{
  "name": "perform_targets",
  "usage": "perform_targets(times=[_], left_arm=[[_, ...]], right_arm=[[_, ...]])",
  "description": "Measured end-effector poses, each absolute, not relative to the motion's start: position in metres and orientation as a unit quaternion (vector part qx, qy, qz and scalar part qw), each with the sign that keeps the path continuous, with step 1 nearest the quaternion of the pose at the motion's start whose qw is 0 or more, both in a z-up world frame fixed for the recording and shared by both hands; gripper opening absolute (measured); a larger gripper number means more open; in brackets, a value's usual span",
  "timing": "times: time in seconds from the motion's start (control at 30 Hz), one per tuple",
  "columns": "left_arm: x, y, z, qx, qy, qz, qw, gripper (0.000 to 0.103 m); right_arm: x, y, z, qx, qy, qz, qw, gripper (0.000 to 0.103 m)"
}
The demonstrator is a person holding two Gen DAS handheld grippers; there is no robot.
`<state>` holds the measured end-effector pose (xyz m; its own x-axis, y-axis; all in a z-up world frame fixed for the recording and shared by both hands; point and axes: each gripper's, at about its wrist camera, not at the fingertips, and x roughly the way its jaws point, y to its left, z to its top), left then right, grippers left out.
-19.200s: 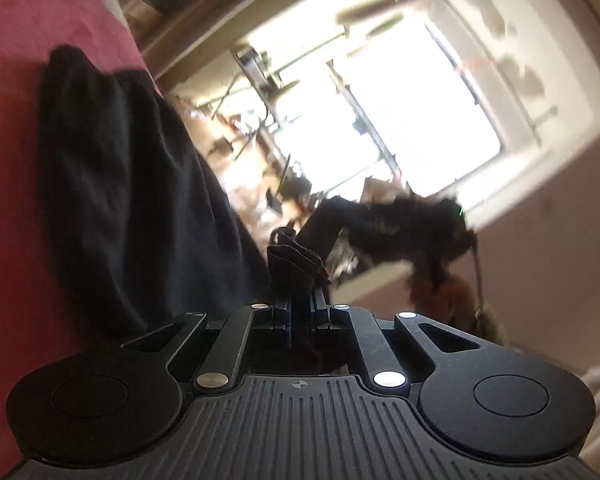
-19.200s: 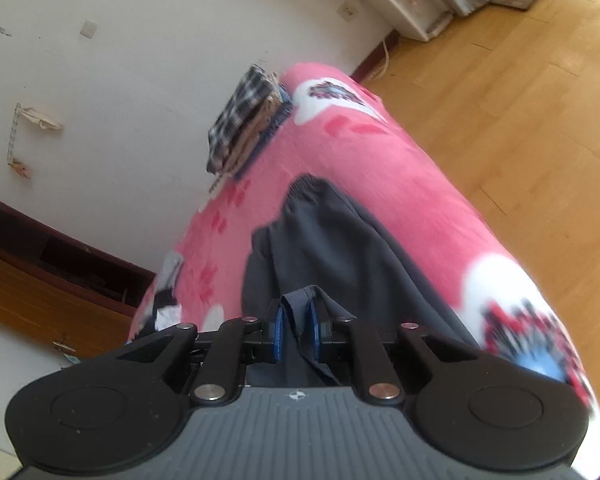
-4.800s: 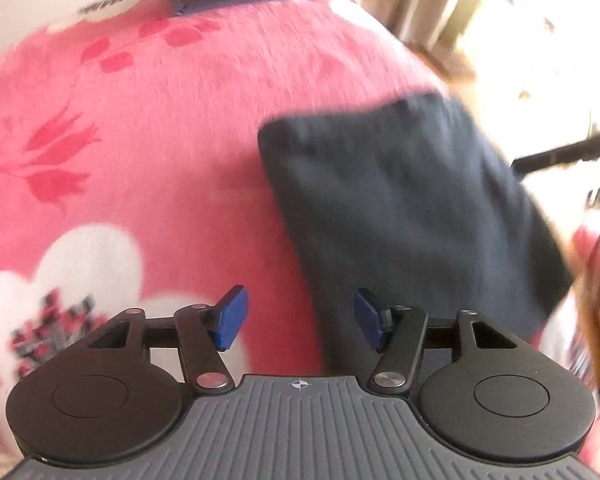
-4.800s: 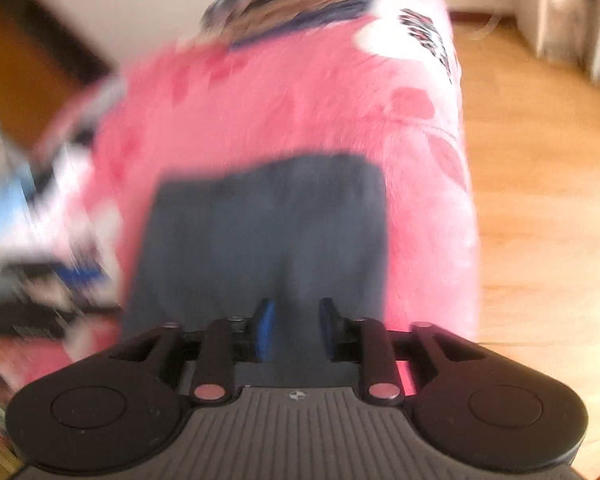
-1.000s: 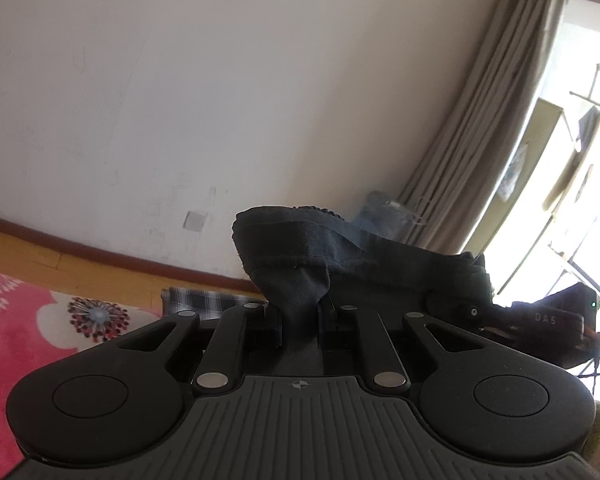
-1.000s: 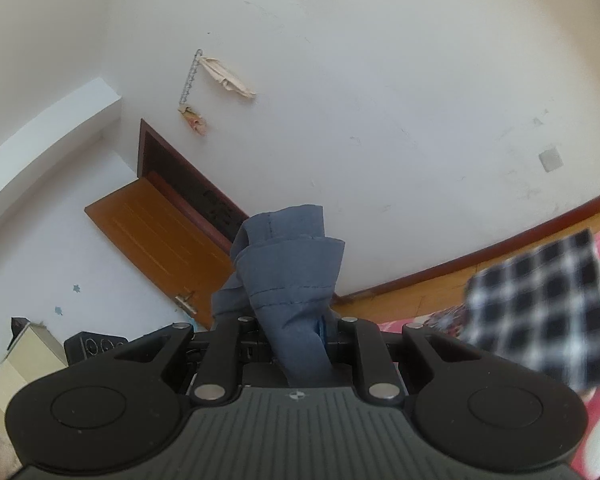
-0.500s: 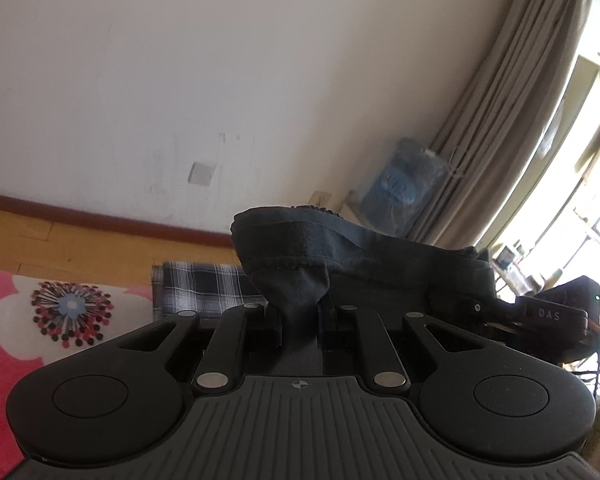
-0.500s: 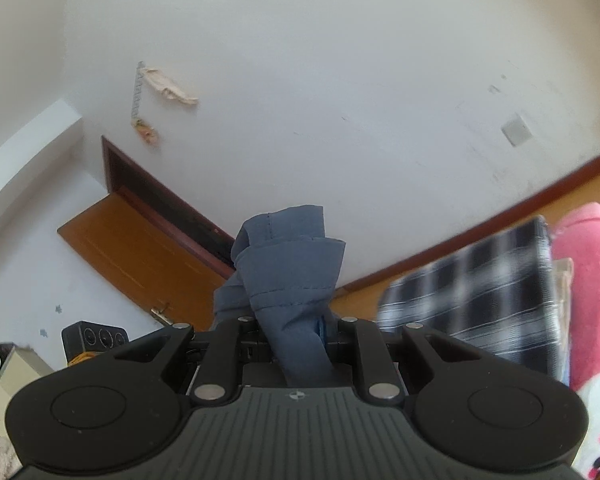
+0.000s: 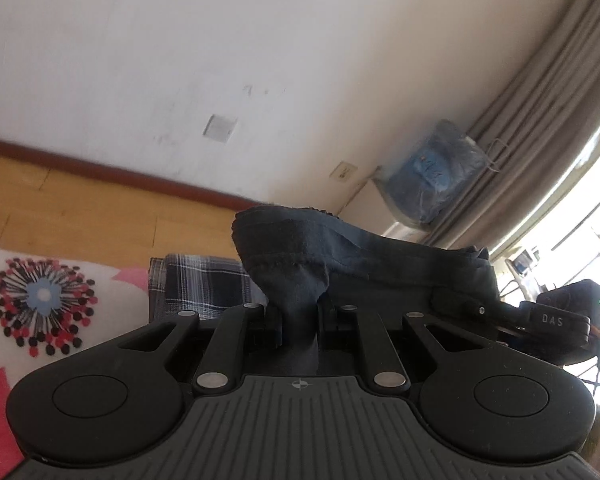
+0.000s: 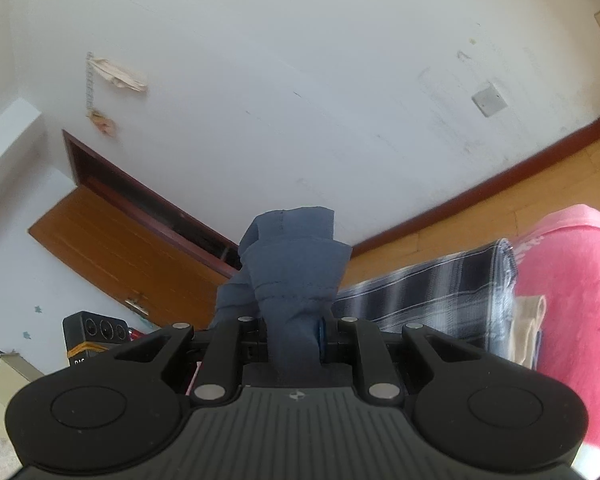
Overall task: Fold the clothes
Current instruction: 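Lift and carry the pants with both grippers toward the folded clothes stack, then lower the pants onto the stack and open both grippers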
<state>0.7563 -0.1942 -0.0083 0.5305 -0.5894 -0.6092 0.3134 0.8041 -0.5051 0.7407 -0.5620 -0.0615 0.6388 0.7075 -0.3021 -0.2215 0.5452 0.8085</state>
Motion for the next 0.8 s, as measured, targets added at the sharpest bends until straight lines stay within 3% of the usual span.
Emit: perform_targets(times=[0.13, 0.23, 0.27, 0.33, 0.43, 0.57, 0.7, 0.8], left_arm=[[0.771, -0.195, -0.026, -0.173, 0.425, -0.236, 0.857, 0.021], [0.778, -0.191, -0.042, -0.185, 0.44, -0.194, 0.857, 0.037], [0.781, -0.188, -0.048, -0.202, 0.448, -0.18, 0.852, 0.043], [0.783, -0.179, -0.054, -0.248, 0.452, -0.165, 0.841, 0.044], [0.782, -0.163, -0.05, -0.294, 0.43, -0.144, 0.842, 0.052], [0.779, -0.138, -0.036, -0.316, 0.407, -0.113, 0.849, 0.056], [0.757, -0.119, -0.006, -0.27, 0.387, -0.119, 0.873, 0.056], [0.723, -0.11, 0.015, -0.208, 0.38, -0.138, 0.891, 0.056]], right_arm=[[0.755, -0.56, -0.076, 0.383, 0.327, 0.266, 0.822, 0.019], [0.764, -0.558, -0.09, 0.376, 0.341, 0.235, 0.829, 0.021], [0.769, -0.559, -0.096, 0.377, 0.345, 0.222, 0.831, 0.026], [0.775, -0.561, -0.105, 0.377, 0.354, 0.187, 0.835, 0.04], [0.77, -0.564, -0.103, 0.384, 0.342, 0.175, 0.84, 0.05], [0.763, -0.579, -0.087, 0.379, 0.315, 0.161, 0.855, 0.088], [0.743, -0.602, -0.065, 0.349, 0.295, 0.118, 0.882, 0.086], [0.702, -0.603, -0.04, 0.297, 0.278, 0.099, 0.908, 0.066]])
